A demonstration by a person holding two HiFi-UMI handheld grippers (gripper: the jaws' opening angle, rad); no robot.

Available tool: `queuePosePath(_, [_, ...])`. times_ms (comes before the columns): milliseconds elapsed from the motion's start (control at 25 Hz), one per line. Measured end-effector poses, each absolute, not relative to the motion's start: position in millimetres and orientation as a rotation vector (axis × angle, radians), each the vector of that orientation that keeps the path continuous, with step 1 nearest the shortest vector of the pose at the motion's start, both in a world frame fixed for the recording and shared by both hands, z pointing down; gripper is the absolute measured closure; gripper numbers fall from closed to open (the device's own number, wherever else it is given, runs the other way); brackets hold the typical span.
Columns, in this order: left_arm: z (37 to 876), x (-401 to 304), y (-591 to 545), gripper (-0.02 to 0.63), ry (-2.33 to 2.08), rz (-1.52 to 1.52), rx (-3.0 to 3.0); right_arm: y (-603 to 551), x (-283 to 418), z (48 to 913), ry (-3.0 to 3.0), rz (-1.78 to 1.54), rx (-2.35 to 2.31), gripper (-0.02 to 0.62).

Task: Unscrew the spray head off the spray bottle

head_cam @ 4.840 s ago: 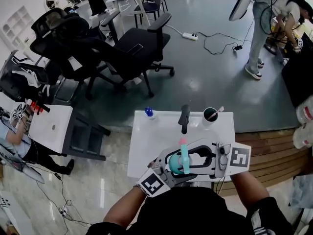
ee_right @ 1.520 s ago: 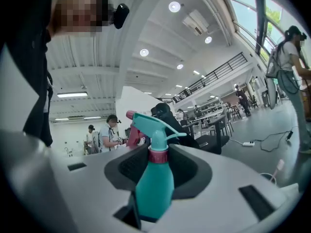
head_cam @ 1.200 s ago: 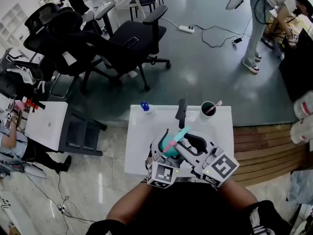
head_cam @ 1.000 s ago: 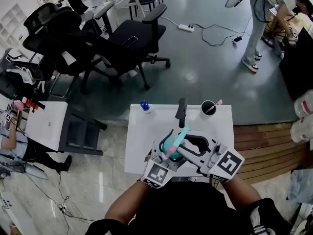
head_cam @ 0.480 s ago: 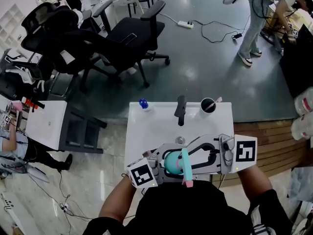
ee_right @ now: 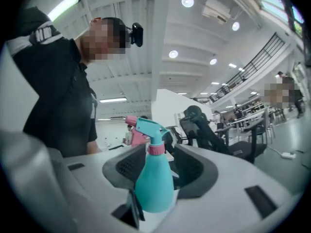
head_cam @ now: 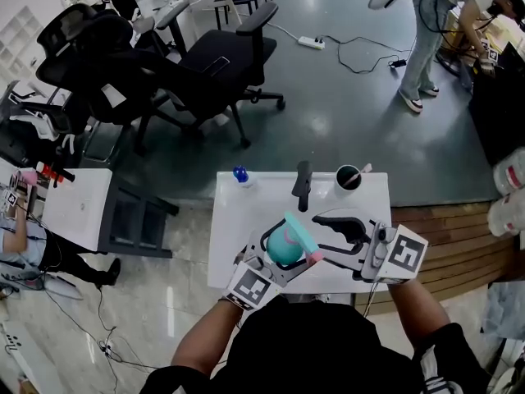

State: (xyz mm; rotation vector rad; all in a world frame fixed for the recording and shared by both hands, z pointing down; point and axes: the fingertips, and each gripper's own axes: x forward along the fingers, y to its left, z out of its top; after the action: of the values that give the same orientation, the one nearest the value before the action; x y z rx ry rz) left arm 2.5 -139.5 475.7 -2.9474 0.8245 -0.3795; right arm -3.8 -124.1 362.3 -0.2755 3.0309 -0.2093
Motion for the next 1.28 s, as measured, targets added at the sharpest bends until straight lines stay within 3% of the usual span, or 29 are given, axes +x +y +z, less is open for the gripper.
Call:
queuePosePath(280, [498.6, -26.6, -174.1, 0.138, 1.284, -0.473, -2.839, -148.3, 37.7, 368.1, 2.839, -0.303, -0.66, 0.482])
queuePosePath(760, [518.5, -27.5, -175.1, 0.138, 1.373, -0.524, -2.813, -99.2, -29.7, 378.9, 3.029, -0.332, -0.574, 0.48])
queuePosePath(1280, [514.1, -15.3, -164.5, 0.138, 1.327, -0.536, -2.799, -133.2, -19.3, 382.8, 2.958, -0.343, -0.76, 0.405])
